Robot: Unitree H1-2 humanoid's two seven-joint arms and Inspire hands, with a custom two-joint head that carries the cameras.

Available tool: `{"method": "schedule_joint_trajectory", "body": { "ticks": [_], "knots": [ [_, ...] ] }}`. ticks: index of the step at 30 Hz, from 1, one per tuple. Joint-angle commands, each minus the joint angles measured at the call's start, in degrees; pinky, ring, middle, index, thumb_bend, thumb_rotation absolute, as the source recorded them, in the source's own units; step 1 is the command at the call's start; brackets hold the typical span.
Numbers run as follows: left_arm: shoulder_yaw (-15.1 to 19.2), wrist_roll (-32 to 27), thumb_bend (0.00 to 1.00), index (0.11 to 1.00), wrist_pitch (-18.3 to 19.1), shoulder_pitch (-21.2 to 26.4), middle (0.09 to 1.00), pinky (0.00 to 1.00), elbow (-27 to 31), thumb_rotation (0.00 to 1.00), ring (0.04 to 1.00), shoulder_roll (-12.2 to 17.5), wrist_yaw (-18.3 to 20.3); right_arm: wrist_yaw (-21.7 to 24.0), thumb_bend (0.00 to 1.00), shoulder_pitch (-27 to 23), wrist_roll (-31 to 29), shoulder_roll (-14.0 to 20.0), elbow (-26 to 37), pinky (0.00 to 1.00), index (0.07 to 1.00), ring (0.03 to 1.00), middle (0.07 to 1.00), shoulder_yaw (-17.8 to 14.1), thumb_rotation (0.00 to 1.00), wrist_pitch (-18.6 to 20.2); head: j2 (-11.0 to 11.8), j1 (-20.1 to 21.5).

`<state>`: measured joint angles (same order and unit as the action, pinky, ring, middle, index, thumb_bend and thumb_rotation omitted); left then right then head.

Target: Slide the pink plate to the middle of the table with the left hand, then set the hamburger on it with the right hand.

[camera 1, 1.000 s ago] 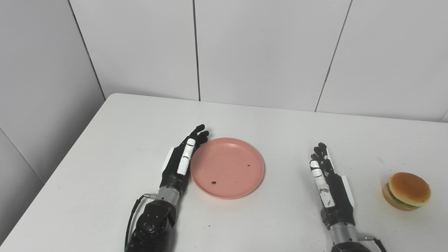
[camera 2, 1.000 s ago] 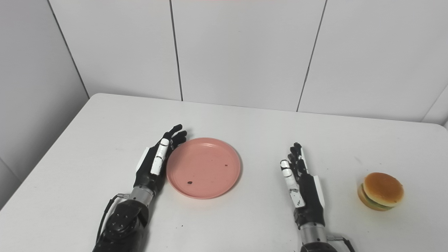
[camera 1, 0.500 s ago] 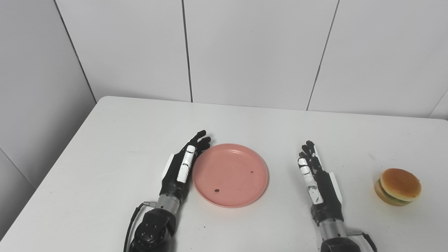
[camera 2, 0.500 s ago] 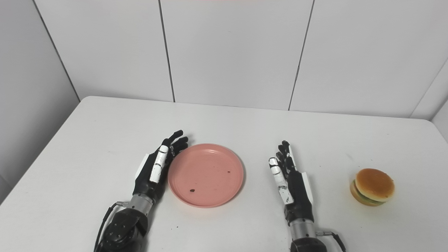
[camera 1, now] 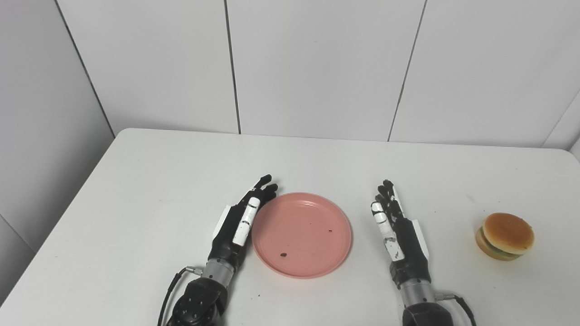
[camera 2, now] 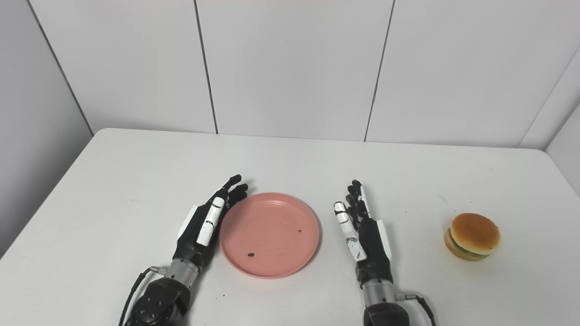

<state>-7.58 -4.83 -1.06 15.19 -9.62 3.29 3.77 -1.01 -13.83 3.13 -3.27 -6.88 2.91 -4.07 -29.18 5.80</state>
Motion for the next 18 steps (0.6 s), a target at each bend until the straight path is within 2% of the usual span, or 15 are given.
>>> {"method": "schedule_joint_trajectory", "body": {
  "ticks": [1,8,18],
  "knots": [
    [-3.67,0.33,0.49,0.862,3.23,-3.28,0.868,0.87,-2.01,1.0,0.874,-2.23,4.06,-0.12,0.56,0.47,0.13,-0.77,-0.83,0.98,1.0,0.978,0.986,0.51,0.86,-1.38,-0.06,0.0],
    [-5.74,0.93,0.49,0.854,2.65,-3.63,0.857,0.89,-2.38,1.0,0.872,-2.0,5.29,-0.55,0.57,0.53,0.34,-0.97,-0.81,0.97,0.991,0.969,0.978,0.51,0.87,-1.29,0.07,0.2],
    [-6.46,1.25,0.5,0.866,2.37,-3.9,0.868,0.89,-3.04,1.0,0.883,-2.16,5.58,-0.2,0.57,0.61,0.08,-0.98,-1.09,0.98,0.991,0.974,0.98,0.84,0.87,-1.73,-0.06,1.05]
  ]
}}
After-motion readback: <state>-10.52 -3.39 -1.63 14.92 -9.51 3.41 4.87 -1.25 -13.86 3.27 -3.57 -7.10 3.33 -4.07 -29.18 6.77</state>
